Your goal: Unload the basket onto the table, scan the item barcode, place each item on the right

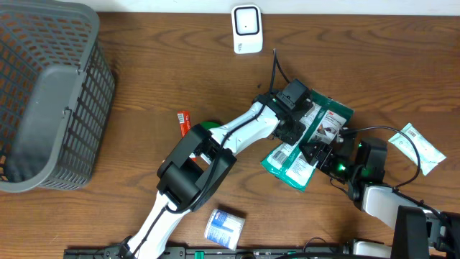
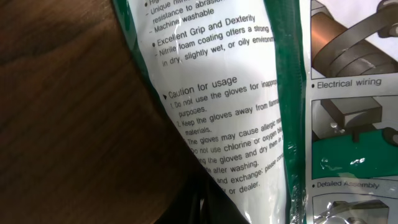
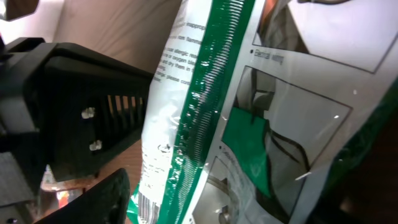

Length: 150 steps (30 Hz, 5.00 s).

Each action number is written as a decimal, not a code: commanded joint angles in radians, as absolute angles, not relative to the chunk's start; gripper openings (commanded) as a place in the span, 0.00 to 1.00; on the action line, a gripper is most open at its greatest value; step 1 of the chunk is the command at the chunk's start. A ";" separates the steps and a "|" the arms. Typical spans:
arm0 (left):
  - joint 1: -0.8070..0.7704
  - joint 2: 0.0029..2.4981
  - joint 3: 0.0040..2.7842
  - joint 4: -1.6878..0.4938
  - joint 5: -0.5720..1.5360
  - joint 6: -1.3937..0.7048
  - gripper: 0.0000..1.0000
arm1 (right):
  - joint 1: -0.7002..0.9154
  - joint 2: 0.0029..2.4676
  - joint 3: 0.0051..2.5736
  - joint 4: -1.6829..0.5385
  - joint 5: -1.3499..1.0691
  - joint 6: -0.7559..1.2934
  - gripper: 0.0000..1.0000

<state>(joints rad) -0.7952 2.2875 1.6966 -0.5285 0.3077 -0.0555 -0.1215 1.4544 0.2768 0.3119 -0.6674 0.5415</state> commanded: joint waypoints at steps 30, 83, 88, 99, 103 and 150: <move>-0.506 1.661 1.693 -0.585 0.170 -0.139 0.43 | -0.193 1.081 0.512 -0.474 -0.802 0.226 0.01; 0.150 1.341 1.690 -0.883 0.138 -0.242 0.82 | -0.237 1.079 0.640 -0.377 -1.326 0.152 0.01; 0.150 1.341 1.690 -0.883 0.138 -0.242 0.82 | -0.234 1.079 0.640 -0.313 -1.523 0.155 0.01; 0.150 1.341 1.690 -0.883 0.138 -0.242 0.82 | -0.223 1.079 0.640 -0.306 -1.372 0.186 0.01; 0.150 1.341 1.690 -0.883 0.138 -0.242 0.82 | -0.187 1.080 0.640 -0.330 -0.911 0.113 0.01; 0.150 1.341 1.690 -0.883 0.138 -0.242 0.83 | 0.630 2.159 1.926 -0.173 0.768 -1.019 0.01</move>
<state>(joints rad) 0.1459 1.3354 1.6875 -0.8841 0.1429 -0.2394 0.6189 2.1334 1.9038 -0.2253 0.7284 -0.8928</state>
